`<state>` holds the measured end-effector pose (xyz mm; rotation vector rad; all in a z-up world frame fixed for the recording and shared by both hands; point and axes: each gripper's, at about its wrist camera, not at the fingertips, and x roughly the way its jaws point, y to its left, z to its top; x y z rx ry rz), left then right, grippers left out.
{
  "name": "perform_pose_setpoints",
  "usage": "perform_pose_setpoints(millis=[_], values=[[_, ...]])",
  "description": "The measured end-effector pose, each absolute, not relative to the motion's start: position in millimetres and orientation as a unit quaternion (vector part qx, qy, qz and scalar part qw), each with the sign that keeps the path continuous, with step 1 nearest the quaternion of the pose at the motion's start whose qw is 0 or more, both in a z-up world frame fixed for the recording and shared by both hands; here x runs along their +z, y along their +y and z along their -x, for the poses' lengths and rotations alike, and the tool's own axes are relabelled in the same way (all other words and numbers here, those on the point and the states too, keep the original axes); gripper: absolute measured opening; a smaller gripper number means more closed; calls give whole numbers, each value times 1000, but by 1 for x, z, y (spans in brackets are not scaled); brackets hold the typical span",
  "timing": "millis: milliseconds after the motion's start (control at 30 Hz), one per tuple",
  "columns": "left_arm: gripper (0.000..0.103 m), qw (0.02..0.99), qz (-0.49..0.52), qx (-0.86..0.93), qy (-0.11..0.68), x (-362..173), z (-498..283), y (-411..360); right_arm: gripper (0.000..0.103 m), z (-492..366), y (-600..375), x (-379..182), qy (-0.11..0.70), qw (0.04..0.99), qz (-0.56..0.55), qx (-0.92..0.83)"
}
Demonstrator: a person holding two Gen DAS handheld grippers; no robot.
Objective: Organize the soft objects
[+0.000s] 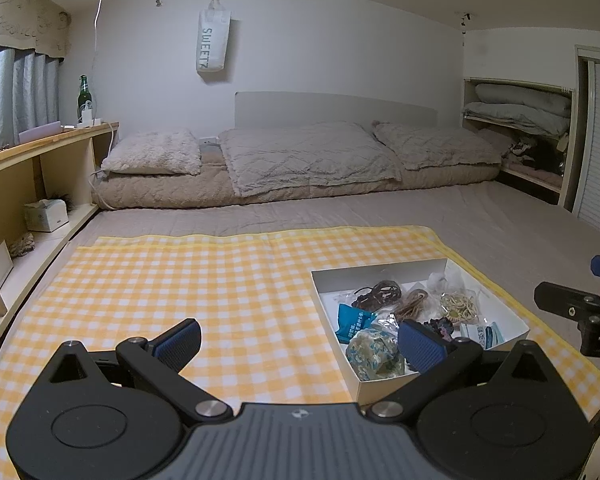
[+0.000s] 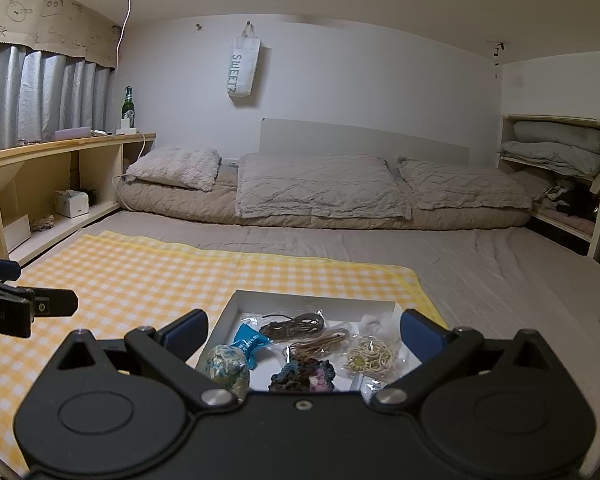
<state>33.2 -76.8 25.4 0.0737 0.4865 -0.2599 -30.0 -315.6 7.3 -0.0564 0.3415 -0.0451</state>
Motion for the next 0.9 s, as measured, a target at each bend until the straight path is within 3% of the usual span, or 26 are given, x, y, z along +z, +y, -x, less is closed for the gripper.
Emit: perform_pose_setpoints(millis=[900], values=[[103, 962, -39, -127, 240, 24, -34, -77, 103, 30, -314, 7, 170, 985, 29, -19]])
